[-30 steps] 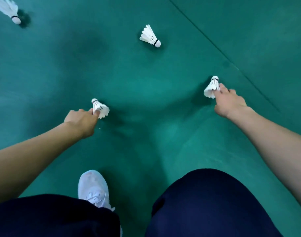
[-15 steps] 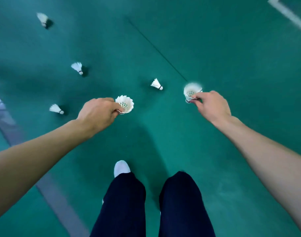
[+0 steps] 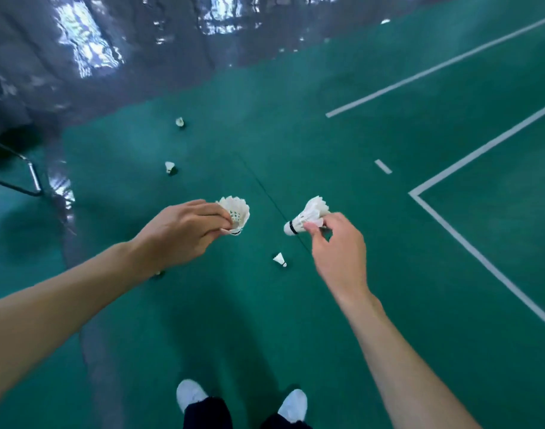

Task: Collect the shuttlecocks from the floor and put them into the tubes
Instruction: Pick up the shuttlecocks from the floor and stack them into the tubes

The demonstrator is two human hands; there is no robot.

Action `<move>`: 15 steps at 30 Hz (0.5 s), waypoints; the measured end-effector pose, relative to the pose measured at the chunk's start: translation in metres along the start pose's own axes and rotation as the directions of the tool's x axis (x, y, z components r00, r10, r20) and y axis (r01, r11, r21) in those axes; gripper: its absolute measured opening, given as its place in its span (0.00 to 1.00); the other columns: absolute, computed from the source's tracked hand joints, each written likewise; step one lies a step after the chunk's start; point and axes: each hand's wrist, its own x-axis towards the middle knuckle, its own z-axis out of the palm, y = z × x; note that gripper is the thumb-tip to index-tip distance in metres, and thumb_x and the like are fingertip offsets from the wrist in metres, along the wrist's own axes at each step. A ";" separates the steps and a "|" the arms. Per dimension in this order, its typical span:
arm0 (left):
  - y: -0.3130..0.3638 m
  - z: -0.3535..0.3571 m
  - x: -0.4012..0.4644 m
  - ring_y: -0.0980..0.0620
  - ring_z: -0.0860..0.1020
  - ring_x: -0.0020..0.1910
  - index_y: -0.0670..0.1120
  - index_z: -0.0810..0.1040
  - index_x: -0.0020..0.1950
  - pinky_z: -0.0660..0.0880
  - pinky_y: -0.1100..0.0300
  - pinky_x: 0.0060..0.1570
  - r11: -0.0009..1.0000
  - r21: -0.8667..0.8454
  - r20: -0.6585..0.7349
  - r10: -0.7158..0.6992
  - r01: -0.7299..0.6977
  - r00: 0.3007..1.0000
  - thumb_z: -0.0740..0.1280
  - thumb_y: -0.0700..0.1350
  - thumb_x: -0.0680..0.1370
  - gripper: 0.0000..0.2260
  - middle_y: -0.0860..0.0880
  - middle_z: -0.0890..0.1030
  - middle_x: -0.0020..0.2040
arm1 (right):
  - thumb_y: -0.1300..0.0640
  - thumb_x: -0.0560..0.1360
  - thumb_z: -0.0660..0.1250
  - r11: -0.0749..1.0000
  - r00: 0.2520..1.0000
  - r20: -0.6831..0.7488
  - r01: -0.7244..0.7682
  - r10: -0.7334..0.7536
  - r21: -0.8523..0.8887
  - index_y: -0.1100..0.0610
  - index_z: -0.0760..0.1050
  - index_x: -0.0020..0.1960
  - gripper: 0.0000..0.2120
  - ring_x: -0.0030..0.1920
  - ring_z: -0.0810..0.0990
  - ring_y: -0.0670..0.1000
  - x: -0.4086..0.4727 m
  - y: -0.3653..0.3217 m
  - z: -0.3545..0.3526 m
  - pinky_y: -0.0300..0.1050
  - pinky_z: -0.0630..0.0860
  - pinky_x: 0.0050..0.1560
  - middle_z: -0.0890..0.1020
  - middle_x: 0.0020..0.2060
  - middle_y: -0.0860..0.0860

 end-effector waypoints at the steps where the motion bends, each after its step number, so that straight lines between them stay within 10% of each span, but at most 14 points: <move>1: 0.002 -0.013 -0.006 0.49 0.83 0.47 0.45 0.86 0.50 0.81 0.55 0.48 1.000 -0.017 -0.014 0.001 -0.001 1.000 0.67 0.47 0.80 0.09 0.53 0.85 0.52 | 0.53 0.81 0.69 0.999 1.000 0.023 0.011 -0.012 0.031 0.50 0.76 0.42 0.09 0.37 0.74 0.40 -0.005 -0.009 -0.001 0.37 0.64 0.36 0.76 0.37 0.40; 7: -0.009 -0.086 -0.083 0.51 0.84 0.43 0.45 0.86 0.47 0.82 0.57 0.42 0.999 0.034 -0.203 0.006 0.001 0.979 0.70 0.45 0.79 0.06 0.53 0.86 0.49 | 0.51 0.82 0.68 0.982 0.993 0.092 0.059 -0.076 0.178 0.39 0.70 0.37 0.16 0.26 0.67 0.48 -0.030 -0.101 0.044 0.40 0.63 0.28 0.74 0.28 0.37; 11: -0.046 -0.138 -0.149 0.48 0.84 0.42 0.44 0.86 0.46 0.82 0.55 0.40 0.990 0.141 -0.277 0.035 0.005 0.960 0.73 0.40 0.76 0.02 0.51 0.85 0.48 | 0.48 0.81 0.65 0.949 0.972 0.196 0.061 -0.127 0.310 0.48 0.72 0.42 0.10 0.30 0.81 0.58 -0.044 -0.182 0.112 0.55 0.77 0.34 0.80 0.33 0.46; 15: -0.090 -0.197 -0.238 0.48 0.83 0.42 0.42 0.86 0.46 0.81 0.54 0.40 0.963 0.215 -0.343 -0.084 0.165 0.936 0.72 0.41 0.78 0.04 0.50 0.85 0.48 | 0.47 0.79 0.66 0.885 0.926 0.300 0.070 -0.230 0.461 0.51 0.74 0.42 0.10 0.25 0.81 0.52 -0.064 -0.283 0.207 0.41 0.73 0.27 0.81 0.33 0.48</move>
